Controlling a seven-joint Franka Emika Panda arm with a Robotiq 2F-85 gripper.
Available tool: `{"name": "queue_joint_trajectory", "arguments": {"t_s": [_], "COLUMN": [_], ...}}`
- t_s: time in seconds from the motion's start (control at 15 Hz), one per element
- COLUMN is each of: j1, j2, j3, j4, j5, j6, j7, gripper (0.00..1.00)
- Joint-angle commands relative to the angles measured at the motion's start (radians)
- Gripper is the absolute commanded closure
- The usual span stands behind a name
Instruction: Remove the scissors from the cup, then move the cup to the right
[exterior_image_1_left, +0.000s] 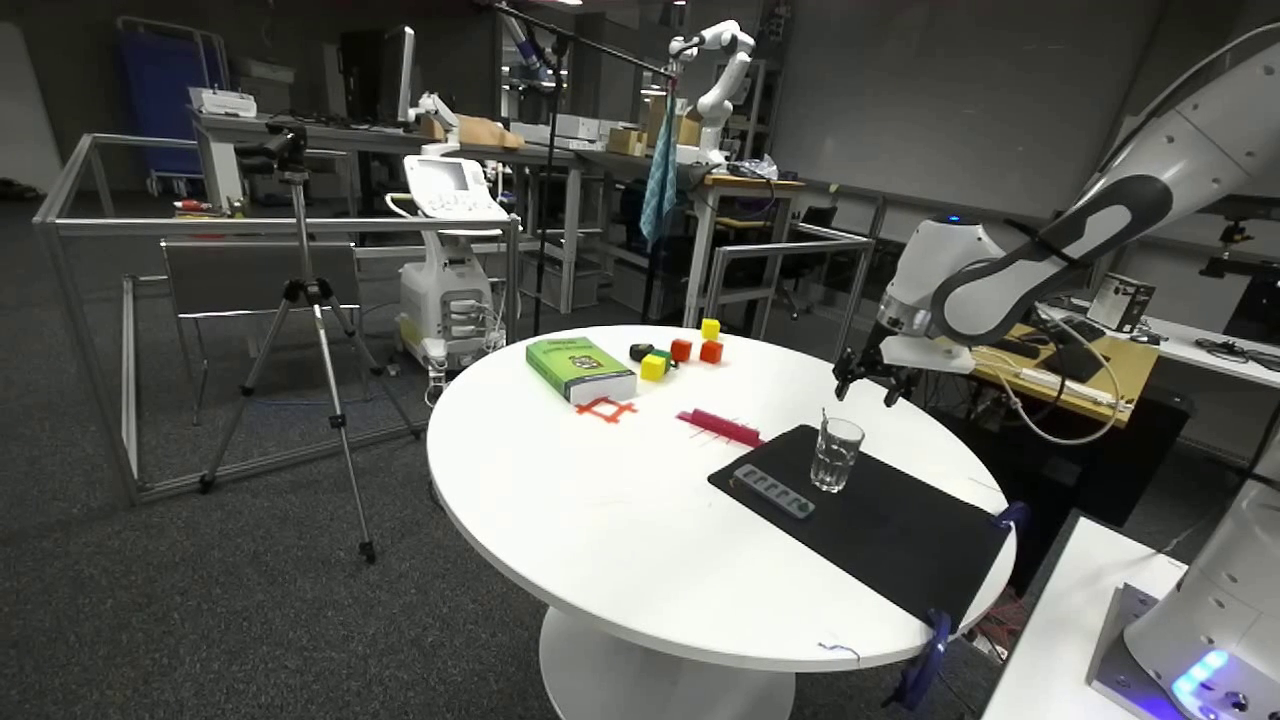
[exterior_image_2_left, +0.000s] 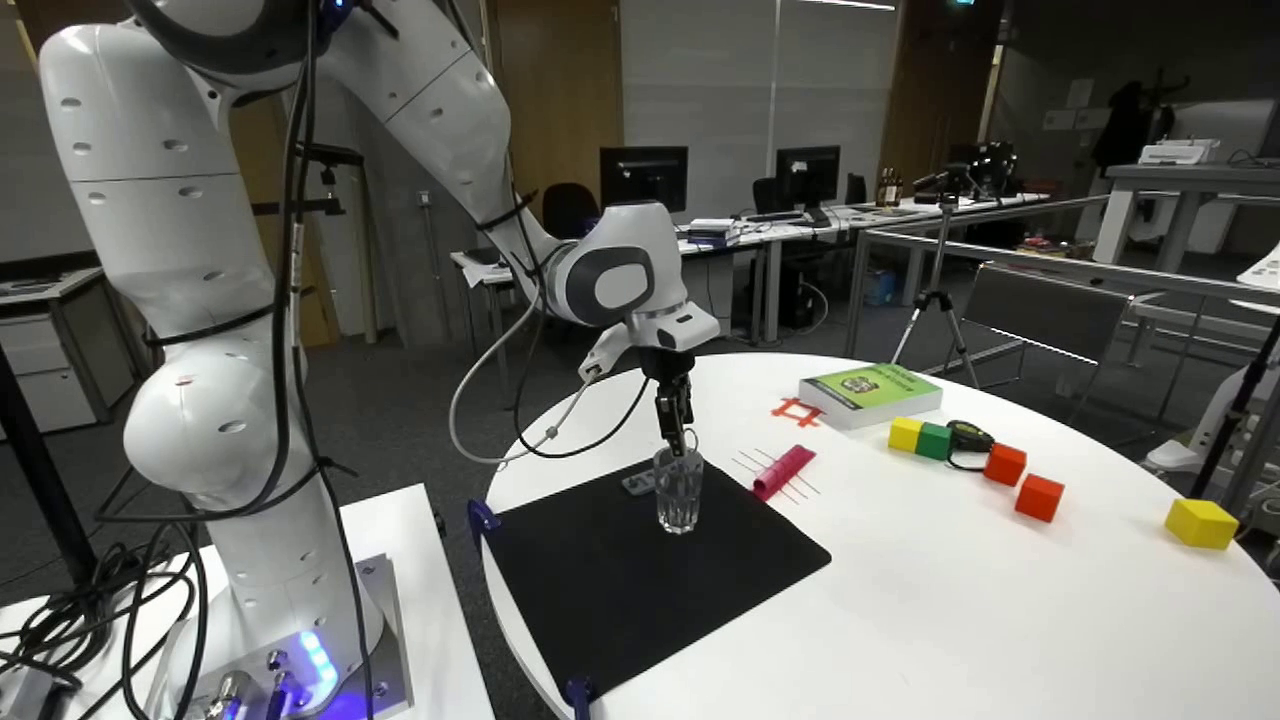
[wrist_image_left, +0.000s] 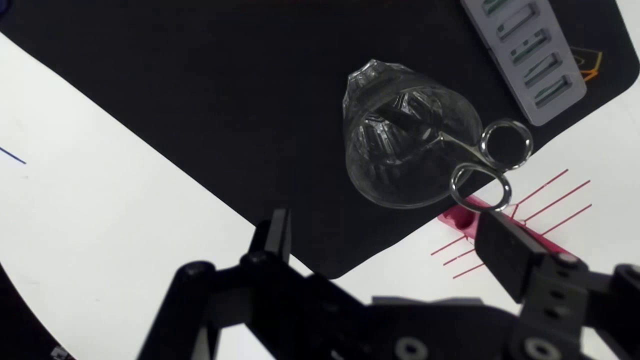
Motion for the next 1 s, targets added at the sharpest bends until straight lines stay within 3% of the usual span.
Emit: {"name": "queue_joint_trajectory", "arguments": {"t_s": [0.0, 0.93], "j1": [0.027, 0.105], "j2": [0.03, 0.092], "j3": [-0.013, -0.043], "j4": [0.025, 0.015], "j5": [-0.004, -0.015], "j6": [0.028, 0.179], "j7": [0.066, 0.197], "gripper": [0.0, 0.0]}}
